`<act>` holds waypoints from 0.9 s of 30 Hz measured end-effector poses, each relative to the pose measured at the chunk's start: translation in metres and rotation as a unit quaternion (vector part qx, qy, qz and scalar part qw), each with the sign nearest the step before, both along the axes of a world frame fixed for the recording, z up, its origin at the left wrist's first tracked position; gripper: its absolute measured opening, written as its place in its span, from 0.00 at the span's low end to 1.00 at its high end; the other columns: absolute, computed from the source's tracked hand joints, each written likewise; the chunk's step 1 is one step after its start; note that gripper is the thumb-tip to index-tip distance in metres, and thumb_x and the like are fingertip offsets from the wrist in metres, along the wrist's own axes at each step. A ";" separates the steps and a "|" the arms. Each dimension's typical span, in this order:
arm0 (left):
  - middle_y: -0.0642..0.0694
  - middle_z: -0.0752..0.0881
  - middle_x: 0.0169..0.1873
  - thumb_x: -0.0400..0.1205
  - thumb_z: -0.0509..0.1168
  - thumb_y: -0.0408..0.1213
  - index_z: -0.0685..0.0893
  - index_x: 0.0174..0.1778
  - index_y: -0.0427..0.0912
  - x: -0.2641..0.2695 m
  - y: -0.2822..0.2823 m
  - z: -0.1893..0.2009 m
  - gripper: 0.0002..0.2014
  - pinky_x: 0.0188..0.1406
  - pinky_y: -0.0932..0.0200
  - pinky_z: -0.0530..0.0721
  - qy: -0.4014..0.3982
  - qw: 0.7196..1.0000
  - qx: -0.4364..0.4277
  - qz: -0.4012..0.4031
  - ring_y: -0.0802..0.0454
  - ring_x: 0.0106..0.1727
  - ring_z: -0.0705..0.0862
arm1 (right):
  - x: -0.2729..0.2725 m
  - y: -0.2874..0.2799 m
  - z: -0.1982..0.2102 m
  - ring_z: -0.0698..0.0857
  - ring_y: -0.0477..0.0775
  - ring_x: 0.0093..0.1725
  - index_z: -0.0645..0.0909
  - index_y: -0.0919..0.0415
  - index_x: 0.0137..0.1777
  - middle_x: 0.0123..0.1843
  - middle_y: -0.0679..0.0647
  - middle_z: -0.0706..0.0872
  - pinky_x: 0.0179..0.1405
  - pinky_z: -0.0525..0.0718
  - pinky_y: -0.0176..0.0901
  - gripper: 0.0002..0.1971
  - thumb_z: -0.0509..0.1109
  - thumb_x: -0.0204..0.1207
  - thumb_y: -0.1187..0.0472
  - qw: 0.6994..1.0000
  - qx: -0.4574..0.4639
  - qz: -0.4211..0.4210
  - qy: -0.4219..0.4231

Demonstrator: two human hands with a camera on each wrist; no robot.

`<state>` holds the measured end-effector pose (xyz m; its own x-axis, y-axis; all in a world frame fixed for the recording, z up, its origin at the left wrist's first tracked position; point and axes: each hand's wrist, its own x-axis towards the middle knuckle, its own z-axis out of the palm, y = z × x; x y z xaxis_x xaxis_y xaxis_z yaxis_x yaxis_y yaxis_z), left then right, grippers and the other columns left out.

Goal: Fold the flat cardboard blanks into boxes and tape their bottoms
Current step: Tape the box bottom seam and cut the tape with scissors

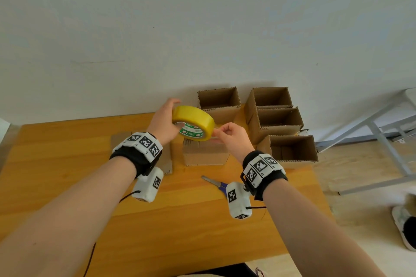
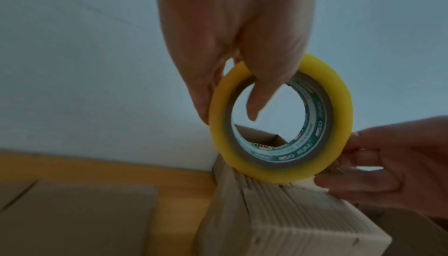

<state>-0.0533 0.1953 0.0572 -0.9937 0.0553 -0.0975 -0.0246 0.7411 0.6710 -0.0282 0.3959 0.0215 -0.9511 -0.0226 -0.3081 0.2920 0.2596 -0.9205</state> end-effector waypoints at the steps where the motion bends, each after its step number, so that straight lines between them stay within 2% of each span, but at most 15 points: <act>1: 0.39 0.80 0.64 0.76 0.70 0.30 0.71 0.71 0.40 0.002 0.001 -0.003 0.27 0.59 0.54 0.79 -0.004 1.000 0.008 0.029 0.42 0.64 0.80 | 0.001 0.000 -0.002 0.88 0.59 0.52 0.78 0.59 0.45 0.50 0.62 0.88 0.57 0.86 0.51 0.04 0.70 0.78 0.60 1.000 -0.007 -0.002 -0.006; 4: 0.38 0.84 0.58 0.79 0.68 0.32 0.79 0.62 0.35 0.007 0.006 -0.012 0.16 0.53 0.56 0.79 -0.027 0.996 0.024 0.086 0.41 0.59 0.83 | 0.002 0.000 -0.005 0.89 0.59 0.52 0.77 0.61 0.46 0.50 0.65 0.88 0.59 0.85 0.55 0.04 0.69 0.78 0.61 0.999 -0.029 -0.009 -0.014; 7: 0.34 0.87 0.53 0.78 0.70 0.30 0.83 0.45 0.38 0.012 0.009 -0.026 0.03 0.57 0.46 0.84 -0.101 0.971 0.161 0.147 0.38 0.52 0.86 | 0.003 0.001 -0.004 0.89 0.57 0.51 0.77 0.63 0.47 0.51 0.65 0.88 0.59 0.86 0.53 0.05 0.69 0.79 0.62 0.998 -0.051 -0.015 -0.017; 8: 0.32 0.87 0.53 0.78 0.69 0.30 0.82 0.42 0.39 0.013 0.010 -0.029 0.02 0.57 0.41 0.84 -0.117 0.957 0.206 0.166 0.37 0.52 0.87 | 0.004 0.002 -0.003 0.89 0.56 0.51 0.77 0.63 0.47 0.51 0.65 0.88 0.59 0.86 0.52 0.04 0.68 0.79 0.63 0.998 -0.060 -0.013 -0.019; 9: 0.31 0.86 0.54 0.80 0.68 0.31 0.81 0.43 0.39 0.015 0.012 -0.032 0.02 0.56 0.39 0.85 -0.125 0.949 0.230 0.178 0.36 0.52 0.87 | 0.004 0.002 -0.002 0.89 0.56 0.51 0.76 0.62 0.46 0.51 0.66 0.88 0.58 0.86 0.51 0.04 0.68 0.79 0.64 0.997 -0.069 -0.009 -0.021; 11: 0.32 0.82 0.60 0.82 0.64 0.34 0.75 0.53 0.36 0.016 0.015 -0.031 0.07 0.53 0.40 0.86 -0.117 0.941 0.252 0.194 0.35 0.55 0.85 | 0.005 0.004 -0.003 0.89 0.56 0.51 0.74 0.61 0.45 0.52 0.67 0.88 0.58 0.86 0.49 0.04 0.68 0.79 0.65 0.996 -0.082 0.000 -0.025; 13: 0.33 0.79 0.63 0.84 0.62 0.36 0.71 0.62 0.36 0.015 0.016 -0.030 0.13 0.50 0.41 0.87 -0.103 0.939 0.255 0.205 0.35 0.59 0.83 | 0.004 0.004 -0.002 0.89 0.57 0.52 0.73 0.60 0.45 0.52 0.69 0.87 0.59 0.85 0.49 0.06 0.69 0.78 0.65 0.995 -0.091 0.008 -0.030; 15: 0.34 0.79 0.63 0.85 0.59 0.38 0.69 0.66 0.37 0.015 0.015 -0.029 0.15 0.49 0.40 0.87 -0.085 0.944 0.242 0.208 0.35 0.57 0.84 | 0.003 0.006 -0.001 0.89 0.57 0.52 0.73 0.59 0.43 0.50 0.68 0.88 0.58 0.85 0.47 0.07 0.70 0.77 0.66 0.995 -0.092 0.015 -0.033; 18: 0.38 0.83 0.52 0.86 0.56 0.42 0.68 0.65 0.39 0.018 0.017 -0.027 0.14 0.45 0.38 0.88 -0.043 0.958 0.194 0.207 0.36 0.45 0.87 | 0.003 0.008 -0.002 0.88 0.52 0.47 0.73 0.59 0.42 0.43 0.58 0.87 0.53 0.85 0.41 0.08 0.71 0.76 0.67 0.996 -0.080 -0.002 -0.034; 21: 0.47 0.81 0.41 0.86 0.57 0.42 0.71 0.60 0.38 0.022 0.023 -0.027 0.12 0.45 0.37 0.87 -0.019 0.953 0.195 0.231 0.38 0.44 0.86 | 0.002 0.008 -0.008 0.88 0.49 0.44 0.75 0.60 0.41 0.39 0.55 0.86 0.49 0.86 0.38 0.08 0.71 0.75 0.69 0.995 -0.085 -0.033 -0.038; 24: 0.43 0.83 0.45 0.87 0.55 0.44 0.73 0.57 0.37 0.028 0.029 -0.032 0.13 0.45 0.38 0.86 -0.005 0.953 0.184 0.241 0.37 0.45 0.87 | 0.000 0.006 -0.011 0.87 0.51 0.45 0.77 0.61 0.41 0.39 0.56 0.85 0.50 0.86 0.39 0.06 0.71 0.74 0.70 0.994 -0.088 -0.051 -0.050; 27: 0.41 0.81 0.52 0.87 0.53 0.44 0.70 0.65 0.39 0.032 0.037 -0.035 0.14 0.43 0.44 0.89 -0.045 0.928 0.262 0.263 0.41 0.41 0.88 | -0.001 0.006 -0.012 0.87 0.52 0.42 0.77 0.62 0.40 0.38 0.56 0.84 0.45 0.86 0.36 0.07 0.71 0.75 0.70 0.989 -0.111 -0.078 -0.050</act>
<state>-0.0209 0.2320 0.0226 -0.8861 -0.3711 -0.2779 -0.3636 0.1843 0.9132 -0.0290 0.4017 0.0092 -0.9131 0.0442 -0.4052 0.4056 -0.0012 -0.9141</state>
